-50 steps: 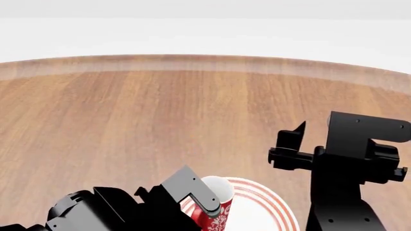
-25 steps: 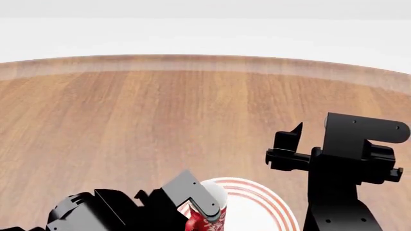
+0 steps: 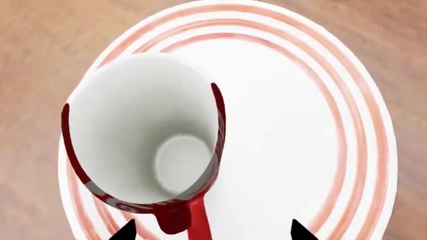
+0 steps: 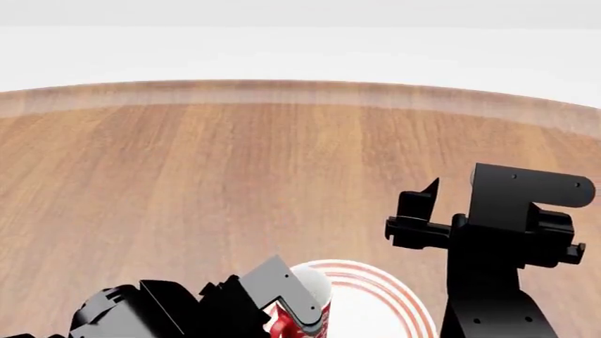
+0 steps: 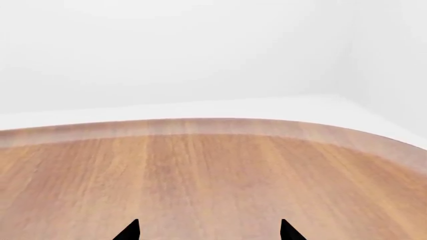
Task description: Pick up the red mug and put it on the plate
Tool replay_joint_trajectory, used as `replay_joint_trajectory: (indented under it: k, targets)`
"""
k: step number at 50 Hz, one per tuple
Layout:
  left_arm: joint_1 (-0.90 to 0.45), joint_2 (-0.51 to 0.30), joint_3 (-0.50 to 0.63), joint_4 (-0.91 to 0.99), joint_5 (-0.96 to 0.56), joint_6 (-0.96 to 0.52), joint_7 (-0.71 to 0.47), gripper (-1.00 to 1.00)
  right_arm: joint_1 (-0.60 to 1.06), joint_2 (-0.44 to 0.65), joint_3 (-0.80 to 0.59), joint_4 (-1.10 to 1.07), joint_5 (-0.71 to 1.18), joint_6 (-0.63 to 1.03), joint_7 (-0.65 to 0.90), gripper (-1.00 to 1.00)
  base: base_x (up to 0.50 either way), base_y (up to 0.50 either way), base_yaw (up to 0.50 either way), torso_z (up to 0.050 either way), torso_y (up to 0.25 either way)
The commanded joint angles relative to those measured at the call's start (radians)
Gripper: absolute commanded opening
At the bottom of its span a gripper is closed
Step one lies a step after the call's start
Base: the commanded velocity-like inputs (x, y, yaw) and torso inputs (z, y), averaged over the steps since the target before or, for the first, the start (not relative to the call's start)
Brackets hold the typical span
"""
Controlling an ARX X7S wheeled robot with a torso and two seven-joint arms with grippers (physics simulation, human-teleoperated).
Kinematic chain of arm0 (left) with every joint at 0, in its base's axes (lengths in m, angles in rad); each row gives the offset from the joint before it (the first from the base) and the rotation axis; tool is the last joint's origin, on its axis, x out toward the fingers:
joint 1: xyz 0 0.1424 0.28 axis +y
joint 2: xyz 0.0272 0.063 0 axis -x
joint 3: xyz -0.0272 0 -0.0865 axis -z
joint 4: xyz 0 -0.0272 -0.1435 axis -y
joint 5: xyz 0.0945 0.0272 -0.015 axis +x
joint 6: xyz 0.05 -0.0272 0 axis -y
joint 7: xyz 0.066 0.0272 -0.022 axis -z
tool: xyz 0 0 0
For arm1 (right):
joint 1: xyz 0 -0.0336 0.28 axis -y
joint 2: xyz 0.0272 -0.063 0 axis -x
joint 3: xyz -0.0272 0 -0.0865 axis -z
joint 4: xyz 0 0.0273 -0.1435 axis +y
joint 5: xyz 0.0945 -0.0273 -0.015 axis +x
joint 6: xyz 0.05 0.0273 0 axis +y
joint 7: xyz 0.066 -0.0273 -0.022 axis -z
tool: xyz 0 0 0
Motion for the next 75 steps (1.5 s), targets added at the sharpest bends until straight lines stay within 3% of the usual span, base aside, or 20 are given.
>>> replay_joint_trajectory:
  k: [1,15,23,29,38,41,43,50,59,70,75]
  targets:
    - [-0.005,0.0,0.002,0.0,0.023,0.027,0.042,1.0,0.005,-0.004,-0.01,0.009,0.001,-0.003,0.0,1.0,0.0,0.0,0.0,0.0,0.0]
    - [-0.022,-0.001,0.009,-0.022,0.088,0.045,0.011,1.0,0.004,-0.006,-0.018,0.018,0.004,-0.008,0.002,1.0,0.0,0.0,0.0,0.0,0.0]
    - [-0.055,-0.311,-0.031,0.615,-0.043,-0.111,-0.192,1.0,0.011,-0.008,-0.025,0.011,0.005,0.003,0.009,1.0,0.0,0.0,0.0,0.0,0.0]
    - [-0.093,-0.466,-0.09,0.893,-0.141,-0.159,-0.286,1.0,0.011,-0.007,-0.028,0.0,0.008,0.011,0.013,1.0,0.0,0.0,0.0,0.0,0.0]
    - [-0.112,-0.614,-0.169,1.075,-0.218,-0.132,-0.34,1.0,0.008,-0.007,-0.032,0.002,0.01,0.007,0.014,1.0,0.0,0.0,0.0,0.0,0.0]
    - [-0.096,-0.66,-0.238,1.09,-0.206,-0.049,-0.444,1.0,0.01,-0.006,-0.032,-0.009,0.013,0.013,0.017,1.0,0.0,0.0,0.0,0.0,0.0]
    - [-0.078,-0.658,-0.295,1.05,-0.245,-0.016,-0.563,1.0,0.011,-0.005,-0.034,-0.011,0.012,0.014,0.017,1.0,0.0,0.0,0.0,0.0,0.0]
    - [-0.018,-0.698,-0.369,1.088,-0.279,0.104,-0.581,1.0,0.009,-0.001,-0.031,-0.013,0.017,0.009,0.016,1.0,0.0,0.0,0.0,0.0,0.0]
    - [0.095,-0.708,-0.47,1.139,-0.14,0.345,-0.82,1.0,-0.004,0.01,-0.045,-0.064,0.012,0.001,0.017,1.0,0.0,0.0,0.0,0.0,0.0]
    - [0.156,-0.696,-0.508,1.156,-0.021,0.428,-1.044,1.0,-0.06,0.035,-0.079,-0.208,-0.006,-0.138,-0.031,1.0,0.0,0.0,0.0,0.0,0.0]
    - [0.163,-0.698,-0.512,1.183,0.012,0.443,-1.079,1.0,-0.077,0.045,-0.1,-0.263,-0.034,-0.171,-0.023,1.0,0.0,0.0,0.0,0.0,0.0]
